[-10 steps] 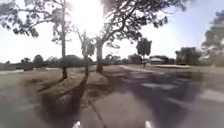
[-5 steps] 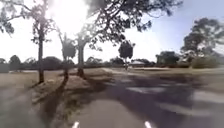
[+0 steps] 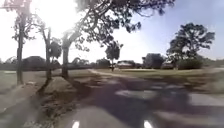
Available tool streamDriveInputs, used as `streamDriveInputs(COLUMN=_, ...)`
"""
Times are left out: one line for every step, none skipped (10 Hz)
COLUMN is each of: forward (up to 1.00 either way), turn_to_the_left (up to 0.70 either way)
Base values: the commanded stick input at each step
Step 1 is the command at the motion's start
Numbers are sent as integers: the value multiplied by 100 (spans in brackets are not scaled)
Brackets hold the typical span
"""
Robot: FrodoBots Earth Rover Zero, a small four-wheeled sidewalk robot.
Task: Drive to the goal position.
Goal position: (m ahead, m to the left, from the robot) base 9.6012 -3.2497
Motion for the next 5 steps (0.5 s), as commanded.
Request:
streamDriveInputs(forward=100, turn_to_the_left=0)
streamDriveInputs(forward=100, turn_to_the_left=0)
streamDriveInputs(forward=100, turn_to_the_left=0)
streamDriveInputs(forward=100, turn_to_the_left=0)
streamDriveInputs(forward=100, turn_to_the_left=0)
